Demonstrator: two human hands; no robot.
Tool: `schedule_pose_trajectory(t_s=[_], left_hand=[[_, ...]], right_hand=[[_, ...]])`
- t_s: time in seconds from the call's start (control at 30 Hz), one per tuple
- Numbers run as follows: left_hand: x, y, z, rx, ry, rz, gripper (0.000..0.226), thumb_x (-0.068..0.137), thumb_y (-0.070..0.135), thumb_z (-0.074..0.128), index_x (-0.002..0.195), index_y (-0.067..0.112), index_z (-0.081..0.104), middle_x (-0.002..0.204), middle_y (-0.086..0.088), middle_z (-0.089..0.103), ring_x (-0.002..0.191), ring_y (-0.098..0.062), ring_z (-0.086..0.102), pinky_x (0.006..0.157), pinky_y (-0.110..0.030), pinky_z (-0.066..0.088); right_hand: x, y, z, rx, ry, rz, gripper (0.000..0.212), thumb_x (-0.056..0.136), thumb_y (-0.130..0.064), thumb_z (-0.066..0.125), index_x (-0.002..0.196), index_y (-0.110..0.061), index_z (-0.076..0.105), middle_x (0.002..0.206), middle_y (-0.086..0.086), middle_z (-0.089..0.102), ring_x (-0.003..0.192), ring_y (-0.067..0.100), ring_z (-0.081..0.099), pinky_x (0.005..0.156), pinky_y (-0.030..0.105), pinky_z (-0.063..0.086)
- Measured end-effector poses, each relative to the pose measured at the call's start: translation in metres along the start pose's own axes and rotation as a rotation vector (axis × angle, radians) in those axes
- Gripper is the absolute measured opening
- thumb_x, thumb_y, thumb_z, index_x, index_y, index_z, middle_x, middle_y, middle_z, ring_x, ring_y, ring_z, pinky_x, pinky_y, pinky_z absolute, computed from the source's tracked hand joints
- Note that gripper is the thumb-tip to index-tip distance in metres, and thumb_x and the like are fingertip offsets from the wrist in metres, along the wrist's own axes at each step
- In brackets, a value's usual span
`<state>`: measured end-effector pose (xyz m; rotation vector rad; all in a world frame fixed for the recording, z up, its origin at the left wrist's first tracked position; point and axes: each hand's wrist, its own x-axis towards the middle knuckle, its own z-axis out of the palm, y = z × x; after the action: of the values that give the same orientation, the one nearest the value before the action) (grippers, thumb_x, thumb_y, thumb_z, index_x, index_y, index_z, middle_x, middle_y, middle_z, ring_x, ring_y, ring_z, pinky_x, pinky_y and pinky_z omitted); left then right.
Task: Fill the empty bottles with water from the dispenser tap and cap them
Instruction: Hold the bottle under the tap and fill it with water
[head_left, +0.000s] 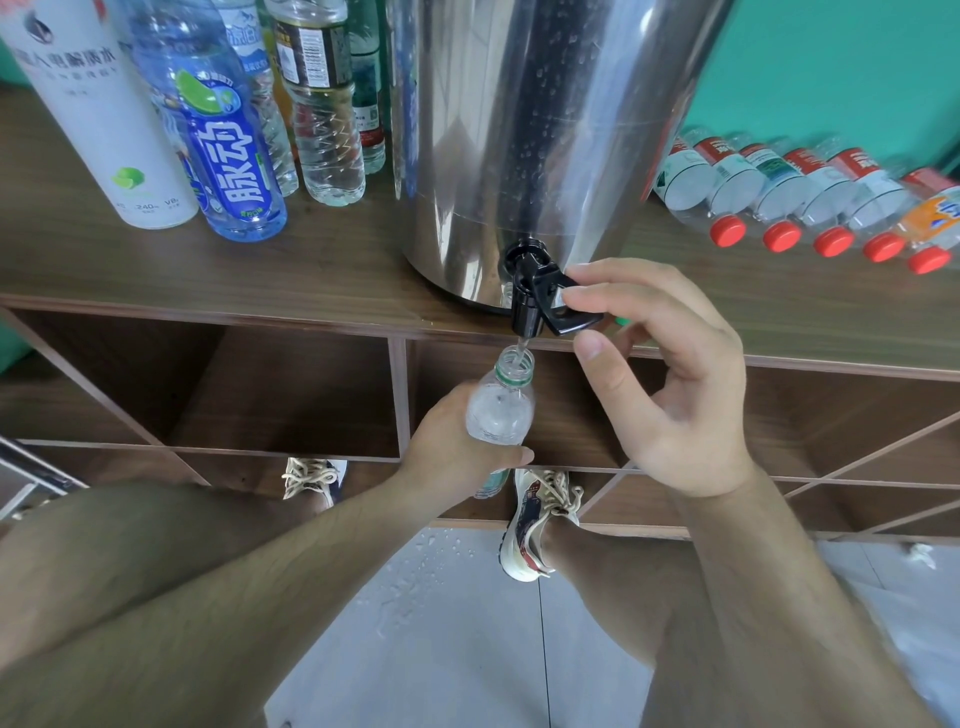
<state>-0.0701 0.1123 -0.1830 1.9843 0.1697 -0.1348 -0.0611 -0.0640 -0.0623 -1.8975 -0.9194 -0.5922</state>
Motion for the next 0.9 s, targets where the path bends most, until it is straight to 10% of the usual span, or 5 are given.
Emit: schedule_pose_trajectory(t_s=[0.43, 0.9], left_hand=[[-0.0006, 0.0022, -0.0009, -0.036, 0.002, -0.021, 0.069, 0.071, 0.033, 0.094, 0.125, 0.035, 0.051, 0.117, 0.014, 0.061, 0.113, -0.013, 0.059, 0.098, -0.034, 0.053], [-0.0018, 0.0050, -0.0019, -0.021, -0.014, 0.006, 0.064, 0.074, 0.031, 0.092, 0.118, 0.038, 0.046, 0.111, 0.016, 0.058, 0.106, -0.010, 0.058, 0.092, -0.027, 0.048]], right_hand=[[0.0030, 0.0037, -0.0004, 0.001, -0.068, -0.012, 0.021, 0.099, 0.001, 0.060, 0.117, 0.000, 0.070, 0.133, 0.017, 0.064, 0.123, 0.020, 0.062, 0.087, 0.023, 0.049], [0.0007, 0.0042, 0.0036, 0.005, -0.061, -0.001, 0.025, 0.103, 0.000, 0.053, 0.121, -0.008, 0.068, 0.141, 0.012, 0.063, 0.133, 0.023, 0.061, 0.102, 0.056, 0.051]])
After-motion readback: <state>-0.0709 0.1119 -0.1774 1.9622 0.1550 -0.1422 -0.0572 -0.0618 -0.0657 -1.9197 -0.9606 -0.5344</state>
